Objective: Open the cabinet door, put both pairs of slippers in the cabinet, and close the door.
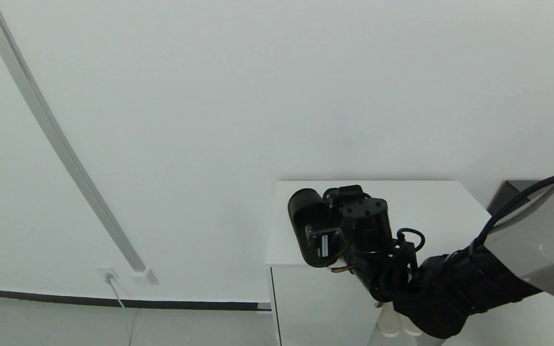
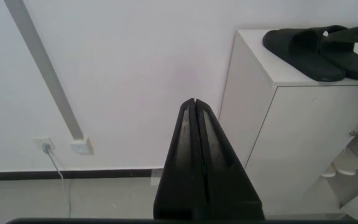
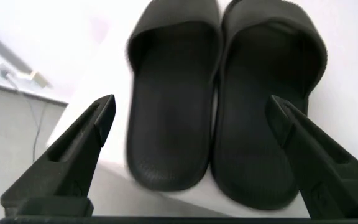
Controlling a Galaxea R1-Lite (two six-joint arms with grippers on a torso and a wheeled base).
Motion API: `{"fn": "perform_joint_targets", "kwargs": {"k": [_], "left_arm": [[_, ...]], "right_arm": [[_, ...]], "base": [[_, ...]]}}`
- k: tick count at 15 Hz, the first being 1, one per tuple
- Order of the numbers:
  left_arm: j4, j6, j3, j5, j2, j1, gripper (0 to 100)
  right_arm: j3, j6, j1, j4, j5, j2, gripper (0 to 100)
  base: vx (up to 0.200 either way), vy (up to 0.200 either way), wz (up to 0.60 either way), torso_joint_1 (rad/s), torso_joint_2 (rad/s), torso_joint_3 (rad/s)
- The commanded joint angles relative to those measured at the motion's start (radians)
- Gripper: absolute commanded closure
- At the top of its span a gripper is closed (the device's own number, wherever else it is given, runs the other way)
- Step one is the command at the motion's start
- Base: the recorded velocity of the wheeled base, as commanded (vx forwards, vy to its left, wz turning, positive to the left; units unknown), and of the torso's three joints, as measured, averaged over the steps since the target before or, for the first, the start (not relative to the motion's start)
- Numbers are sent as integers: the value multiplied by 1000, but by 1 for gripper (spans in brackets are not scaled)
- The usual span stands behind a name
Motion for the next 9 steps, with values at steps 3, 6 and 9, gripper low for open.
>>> {"fn": "perform_joint_targets", "kwargs": {"k": [3, 6, 9], "left_arm": [[0, 1, 0, 0, 0, 0, 100], [0, 3, 0, 2, 0, 0, 100], [0, 3, 0, 0, 0, 0, 100]], "right_arm": [[-114, -2, -50, -2, 0, 136, 0], [-201, -5, -96, 0, 1, 205, 0], [-275, -8, -132, -3, 50, 257, 0]], "base": [[0, 0, 0, 0, 0, 0], [0, 0, 0, 0, 0, 0], [0, 0, 0, 0, 0, 0]]}}
